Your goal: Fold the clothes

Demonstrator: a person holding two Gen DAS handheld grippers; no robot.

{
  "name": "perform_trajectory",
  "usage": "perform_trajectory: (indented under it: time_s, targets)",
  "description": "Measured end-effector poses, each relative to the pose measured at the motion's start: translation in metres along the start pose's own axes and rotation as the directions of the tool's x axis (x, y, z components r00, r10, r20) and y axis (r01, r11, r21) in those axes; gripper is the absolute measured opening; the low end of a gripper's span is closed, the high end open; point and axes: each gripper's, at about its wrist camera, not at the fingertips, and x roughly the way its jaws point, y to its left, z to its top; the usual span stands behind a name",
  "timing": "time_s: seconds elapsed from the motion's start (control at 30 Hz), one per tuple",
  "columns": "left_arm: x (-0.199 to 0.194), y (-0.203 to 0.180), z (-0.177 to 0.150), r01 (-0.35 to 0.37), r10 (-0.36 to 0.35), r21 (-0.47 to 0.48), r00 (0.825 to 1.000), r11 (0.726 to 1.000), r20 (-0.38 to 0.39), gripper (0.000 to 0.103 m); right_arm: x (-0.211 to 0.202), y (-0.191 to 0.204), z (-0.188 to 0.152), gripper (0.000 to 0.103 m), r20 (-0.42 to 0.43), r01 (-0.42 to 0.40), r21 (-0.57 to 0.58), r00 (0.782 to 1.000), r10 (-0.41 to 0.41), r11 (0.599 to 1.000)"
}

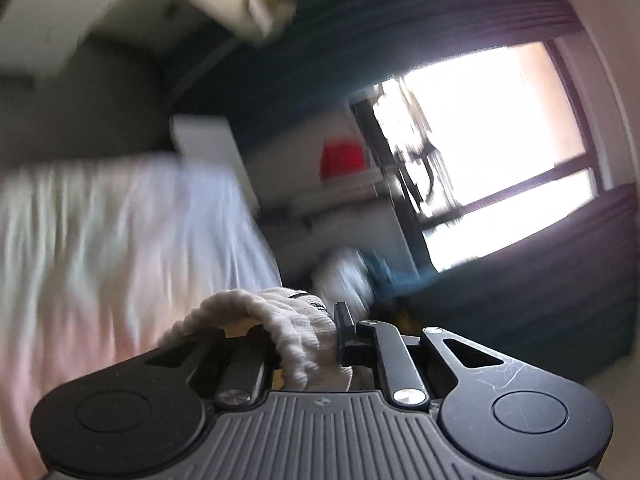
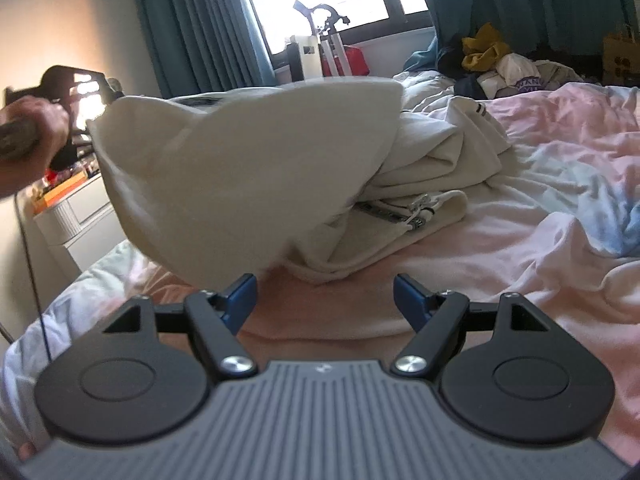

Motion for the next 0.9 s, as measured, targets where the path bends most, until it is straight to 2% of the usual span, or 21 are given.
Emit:
perform_trajectory:
  time_s: [0.1, 0.2, 0.27, 0.3, 0.4, 0.43, 0.53, 0.67, 0.73, 0.9]
  targets:
    - [0.039, -0.004, 0.037, -0.147, 0.138, 0.096, 0.986, 0.984, 0.091, 0.012, 0.005, -0.007, 0.002, 0.077, 0.003, 0.004, 0.020, 1.000, -0.004, 1.000]
    - [0.081, 0.022, 0.047, -0.252, 0.247, 0.088, 0.967, 0.964, 0.067, 0.013, 0.016, -0.013, 0.002, 0.077, -0.005, 0.012, 0.024, 1.000, -0.012, 1.000]
    - [0.101, 0.047, 0.043, -0.275, 0.272, 0.060, 0.961, 0.959, 0.056, 0.014, 0.025, -0.017, 0.001, 0.077, -0.017, 0.017, 0.036, 1.000, -0.017, 0.999]
    - [0.106, 0.057, 0.042, -0.267, 0.264, 0.055, 0.963, 0.962, 0.045, 0.016, 0.030, -0.019, 0.000, 0.077, -0.021, 0.019, 0.039, 1.000, -0.018, 0.999]
    - [0.115, 0.082, 0.040, -0.233, 0.233, 0.041, 0.972, 0.972, -0.004, 0.041, 0.041, -0.024, -0.001, 0.078, -0.033, 0.022, 0.045, 0.999, -0.020, 0.999]
    - [0.115, 0.087, 0.040, -0.219, 0.220, 0.035, 0.975, 0.975, -0.032, 0.055, 0.043, -0.025, -0.001, 0.078, -0.035, 0.021, 0.046, 0.999, -0.019, 0.999]
    - [0.101, 0.090, 0.041, -0.173, 0.178, 0.057, 0.978, 0.983, -0.107, 0.080, 0.045, -0.025, 0.000, 0.078, -0.035, 0.015, 0.049, 0.999, -0.014, 0.999]
    - [0.060, 0.097, 0.032, -0.139, 0.148, 0.069, 0.976, 0.988, -0.162, 0.096, 0.038, -0.021, 0.002, 0.078, -0.029, 0.006, 0.052, 1.000, -0.005, 0.999]
    - [0.029, 0.103, 0.027, -0.144, 0.151, 0.056, 0.976, 0.988, -0.158, 0.102, 0.033, -0.018, 0.003, 0.078, -0.026, 0.007, 0.049, 1.000, -0.006, 0.999]
    - [-0.047, 0.126, 0.003, -0.167, 0.154, -0.051, 0.967, 0.985, -0.202, 0.103, 0.012, -0.008, 0.006, 0.078, 0.006, 0.033, 0.007, 0.999, -0.033, 0.999]
